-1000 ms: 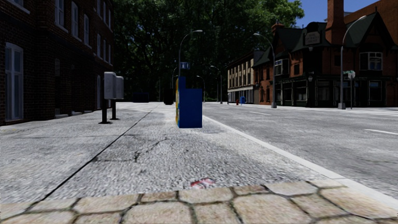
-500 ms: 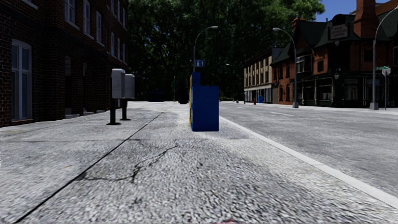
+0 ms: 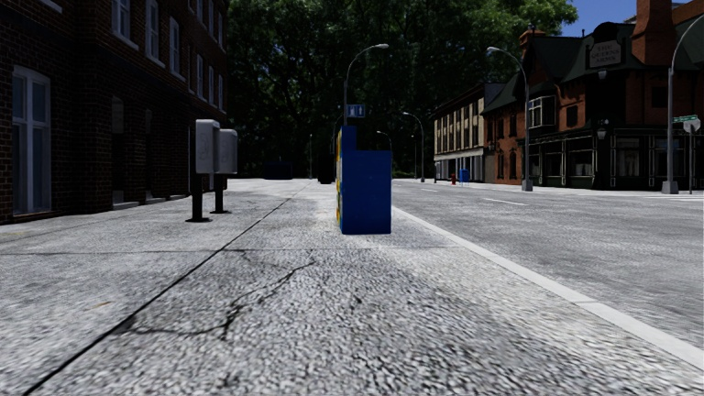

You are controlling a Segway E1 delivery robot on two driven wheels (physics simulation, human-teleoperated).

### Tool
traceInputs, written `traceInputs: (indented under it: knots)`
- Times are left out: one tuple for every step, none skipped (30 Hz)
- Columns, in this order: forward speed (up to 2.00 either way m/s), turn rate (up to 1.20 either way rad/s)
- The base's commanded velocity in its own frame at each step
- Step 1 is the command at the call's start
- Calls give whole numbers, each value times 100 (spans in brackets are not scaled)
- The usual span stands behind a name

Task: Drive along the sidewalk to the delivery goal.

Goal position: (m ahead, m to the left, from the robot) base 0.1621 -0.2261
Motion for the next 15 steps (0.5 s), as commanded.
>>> traceInputs:
  knots:
    - [0,0]
    - [0,0]
    - [0,0]
    - [0,0]
    - [0,0]
    - [0,0]
    - [0,0]
    - [0,0]
    - [0,0]
    - [0,0]
    - [0,0]
    - [0,0]
    - [0,0]
    - [0,0]
    - [0,0]
